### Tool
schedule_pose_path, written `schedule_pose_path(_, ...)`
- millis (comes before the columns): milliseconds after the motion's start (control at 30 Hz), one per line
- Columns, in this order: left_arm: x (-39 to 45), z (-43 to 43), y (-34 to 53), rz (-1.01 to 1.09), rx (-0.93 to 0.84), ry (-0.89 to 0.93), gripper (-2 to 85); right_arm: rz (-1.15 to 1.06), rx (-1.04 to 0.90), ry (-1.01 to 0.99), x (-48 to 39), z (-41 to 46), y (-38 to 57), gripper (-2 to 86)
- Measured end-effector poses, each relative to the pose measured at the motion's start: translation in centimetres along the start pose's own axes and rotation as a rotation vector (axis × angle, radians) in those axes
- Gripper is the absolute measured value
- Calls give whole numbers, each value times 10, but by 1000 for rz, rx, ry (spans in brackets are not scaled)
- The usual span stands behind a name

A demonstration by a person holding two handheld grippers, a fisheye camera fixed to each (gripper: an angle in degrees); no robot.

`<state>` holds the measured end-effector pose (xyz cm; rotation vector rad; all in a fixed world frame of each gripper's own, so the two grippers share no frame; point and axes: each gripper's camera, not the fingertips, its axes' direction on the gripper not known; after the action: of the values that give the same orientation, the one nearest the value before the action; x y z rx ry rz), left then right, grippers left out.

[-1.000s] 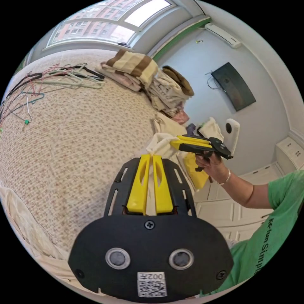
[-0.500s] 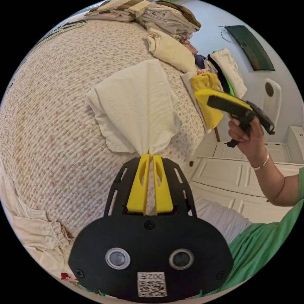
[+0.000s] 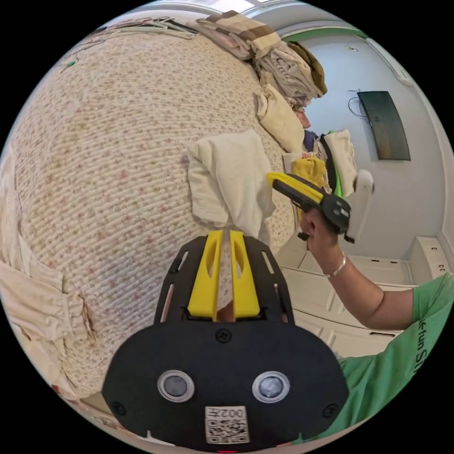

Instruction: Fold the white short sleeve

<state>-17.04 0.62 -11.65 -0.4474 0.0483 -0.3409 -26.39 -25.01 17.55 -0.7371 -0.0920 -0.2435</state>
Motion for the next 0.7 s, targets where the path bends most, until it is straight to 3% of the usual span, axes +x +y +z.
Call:
schedule_pose_path(100, 4, 13, -35, 66, 51, -11, 58, 118, 20, 59, 3, 14, 16, -8)
schedule_pose_path(233, 0, 56, -81, 67, 51, -37, 176, 175, -93, -66, 4, 60, 27, 0)
schedule_pose_path(367, -19, 125, -95, 38, -76, -102, 186, 234, -122, -115, 3, 93, 48, 29)
schedule_pose_path(533, -27, 125, -95, 51, -23, -115, 179, 288, -81, -168, 25, 82, 67, 74)
schedule_pose_path(700, -58, 113, -105, 35, 42, -152, 190, 421, -6, -231, 74, 78, 105, 179)
